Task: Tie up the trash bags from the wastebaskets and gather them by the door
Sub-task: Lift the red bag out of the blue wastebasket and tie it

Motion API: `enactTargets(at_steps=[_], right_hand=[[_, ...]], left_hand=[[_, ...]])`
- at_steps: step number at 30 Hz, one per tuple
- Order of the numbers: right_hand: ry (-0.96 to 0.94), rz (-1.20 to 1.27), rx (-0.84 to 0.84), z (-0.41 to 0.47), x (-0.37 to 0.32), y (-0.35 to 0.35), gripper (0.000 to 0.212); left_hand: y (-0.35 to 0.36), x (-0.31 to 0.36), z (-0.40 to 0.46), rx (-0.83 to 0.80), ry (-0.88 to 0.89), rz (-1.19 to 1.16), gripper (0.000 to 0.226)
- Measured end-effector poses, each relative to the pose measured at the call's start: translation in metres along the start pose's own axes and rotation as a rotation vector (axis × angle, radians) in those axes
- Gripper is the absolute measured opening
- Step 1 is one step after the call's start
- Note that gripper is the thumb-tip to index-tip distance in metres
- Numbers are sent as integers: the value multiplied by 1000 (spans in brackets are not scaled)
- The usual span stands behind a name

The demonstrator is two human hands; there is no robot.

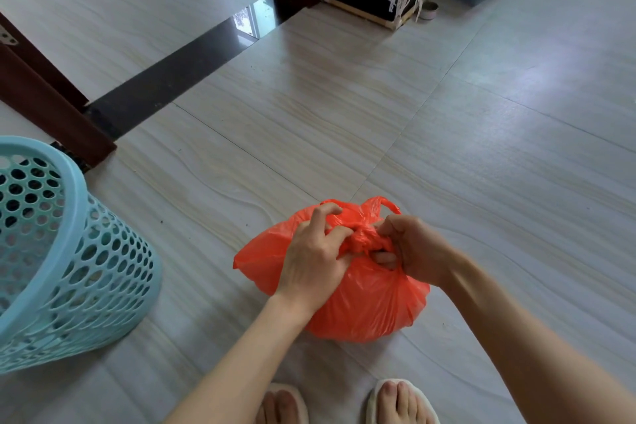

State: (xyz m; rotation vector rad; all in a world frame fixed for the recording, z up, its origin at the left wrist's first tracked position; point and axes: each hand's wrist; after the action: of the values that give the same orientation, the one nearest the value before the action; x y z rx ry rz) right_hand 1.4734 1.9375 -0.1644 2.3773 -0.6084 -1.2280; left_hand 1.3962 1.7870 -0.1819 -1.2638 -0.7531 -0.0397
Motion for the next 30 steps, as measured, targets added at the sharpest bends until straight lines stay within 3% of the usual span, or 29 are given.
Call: enactTargets(at_steps=[7,9,11,14,18,25,30], right_hand=[[-22,-30,45,4,-1,11,39],[-53,-16,117,6,0,12,34],[-108,14,200,7,0,11,27],[-194,-28,281,8,2,13,26],[-257,-47,353,10,7,19,28],[-304,-30,437,13,7,24,29],[-322,-111,672,8,3,10,33]], left_hand=[[-5,9,-5,122,-125,210,13],[-9,12,-9,127,-191,213,11],[-14,16,-11,71,-220,81,14],[-25,19,-10,-74,-345,-381,22],[-38,19,-9,-97,-418,-631,32],[-41,8,-15,-80,-423,-691,34],[-45,-11,-41,-133,-412,-516,43]])
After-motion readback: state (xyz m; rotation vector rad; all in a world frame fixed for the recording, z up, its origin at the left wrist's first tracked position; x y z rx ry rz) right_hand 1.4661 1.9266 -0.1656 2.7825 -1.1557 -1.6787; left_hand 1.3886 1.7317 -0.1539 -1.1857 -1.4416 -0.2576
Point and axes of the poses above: each hand's wrist, its own z-axis towards the middle knuckle, its own y-axis out of the palm, x = y × z, and after that the axes turned 14 degrees about -x, right-handed
